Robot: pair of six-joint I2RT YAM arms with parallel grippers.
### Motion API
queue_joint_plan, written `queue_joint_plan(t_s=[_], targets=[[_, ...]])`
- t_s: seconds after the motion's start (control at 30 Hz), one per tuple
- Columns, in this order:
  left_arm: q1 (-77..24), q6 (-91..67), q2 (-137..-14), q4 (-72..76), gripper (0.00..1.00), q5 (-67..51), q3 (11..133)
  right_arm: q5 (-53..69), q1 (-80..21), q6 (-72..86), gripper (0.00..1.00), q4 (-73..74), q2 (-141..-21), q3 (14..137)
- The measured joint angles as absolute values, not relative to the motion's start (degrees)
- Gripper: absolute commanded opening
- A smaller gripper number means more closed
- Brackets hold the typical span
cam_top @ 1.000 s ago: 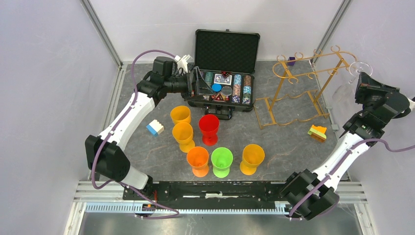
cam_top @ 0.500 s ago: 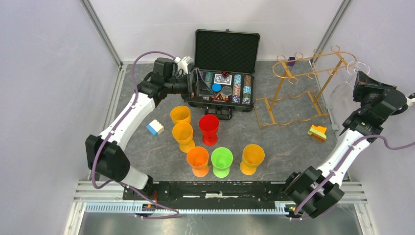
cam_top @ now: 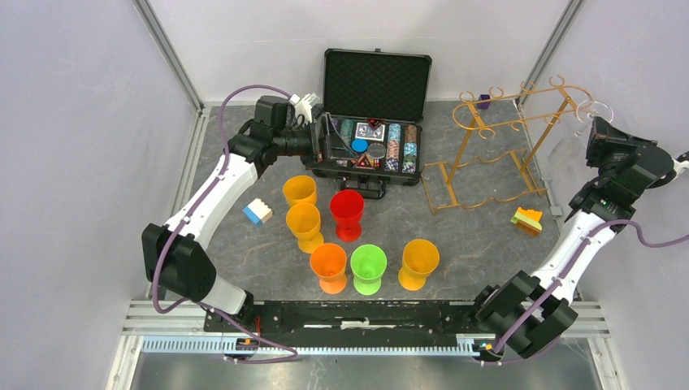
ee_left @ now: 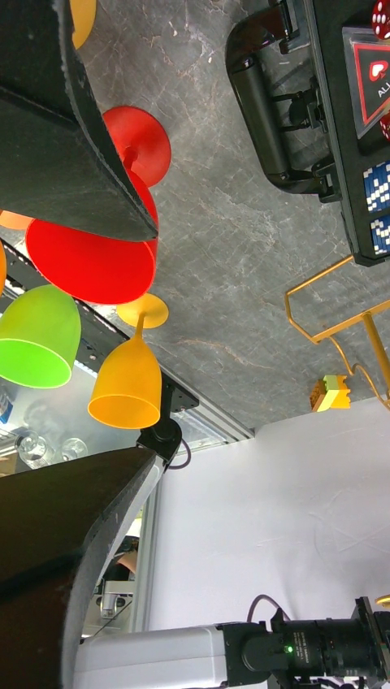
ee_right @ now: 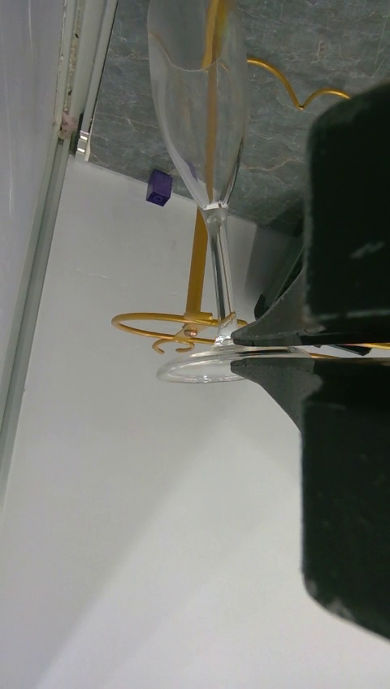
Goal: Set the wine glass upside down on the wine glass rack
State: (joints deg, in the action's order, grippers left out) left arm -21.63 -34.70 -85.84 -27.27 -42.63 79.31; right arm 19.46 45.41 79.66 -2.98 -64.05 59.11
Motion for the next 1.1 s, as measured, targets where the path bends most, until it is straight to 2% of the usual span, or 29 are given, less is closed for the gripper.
queue_joint_plan(t_s=[0.9,1.1], targets=[[-21.63,-33.95,-85.84,-27.27,1.00,-42.63,78.35,18.22,42.72,79.24,0.01,-1.61,-68.95,63.31],[-21.63,-33.95,-85.84,-27.14,1.00,-42.63,78.35,18.13,41.98,78.39,0.09,-1.19,-69.63,63.53]])
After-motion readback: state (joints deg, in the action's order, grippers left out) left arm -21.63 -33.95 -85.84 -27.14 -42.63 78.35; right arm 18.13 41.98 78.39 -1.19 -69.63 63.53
